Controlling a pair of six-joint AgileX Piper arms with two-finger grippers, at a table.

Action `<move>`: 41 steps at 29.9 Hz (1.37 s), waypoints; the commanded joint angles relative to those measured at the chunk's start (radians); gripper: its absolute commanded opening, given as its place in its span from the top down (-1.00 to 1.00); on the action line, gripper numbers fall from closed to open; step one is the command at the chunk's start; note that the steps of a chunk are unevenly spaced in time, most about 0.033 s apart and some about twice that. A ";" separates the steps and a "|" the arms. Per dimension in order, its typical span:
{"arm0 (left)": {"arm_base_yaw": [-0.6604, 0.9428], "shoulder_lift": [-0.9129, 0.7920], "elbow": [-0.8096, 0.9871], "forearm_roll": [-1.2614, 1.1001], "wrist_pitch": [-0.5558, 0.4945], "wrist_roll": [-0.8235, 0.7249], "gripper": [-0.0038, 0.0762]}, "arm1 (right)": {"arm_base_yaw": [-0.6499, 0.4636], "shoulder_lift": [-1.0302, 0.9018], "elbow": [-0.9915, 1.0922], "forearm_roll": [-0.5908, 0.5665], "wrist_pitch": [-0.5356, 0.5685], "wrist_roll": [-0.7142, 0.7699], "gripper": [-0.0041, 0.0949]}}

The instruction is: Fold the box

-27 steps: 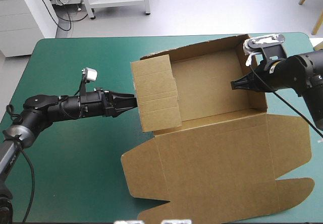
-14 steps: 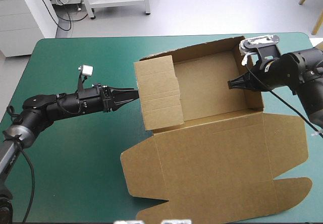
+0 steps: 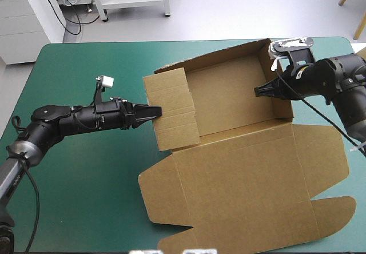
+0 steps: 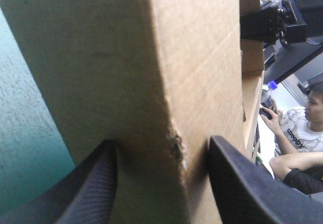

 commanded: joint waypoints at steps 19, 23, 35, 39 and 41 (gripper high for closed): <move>-0.286 -0.031 -0.350 1.017 -0.340 -0.924 0.09 | 0.310 0.042 -0.032 -0.127 -0.155 0.249 0.95; -0.346 -0.031 -0.357 1.296 -0.332 -1.122 0.43 | 0.352 0.099 -0.032 -0.152 -0.171 0.288 0.95; -0.385 0.057 -0.359 1.529 -0.325 -1.253 0.92 | 0.345 0.209 -0.034 -0.151 -0.154 0.317 0.96; -0.385 0.132 -0.359 1.542 -0.326 -1.252 0.92 | 0.315 0.239 -0.036 -0.149 -0.154 0.315 0.96; -0.385 0.163 -0.359 1.548 -0.330 -1.252 0.92 | 0.298 0.255 -0.036 -0.149 -0.154 0.305 0.96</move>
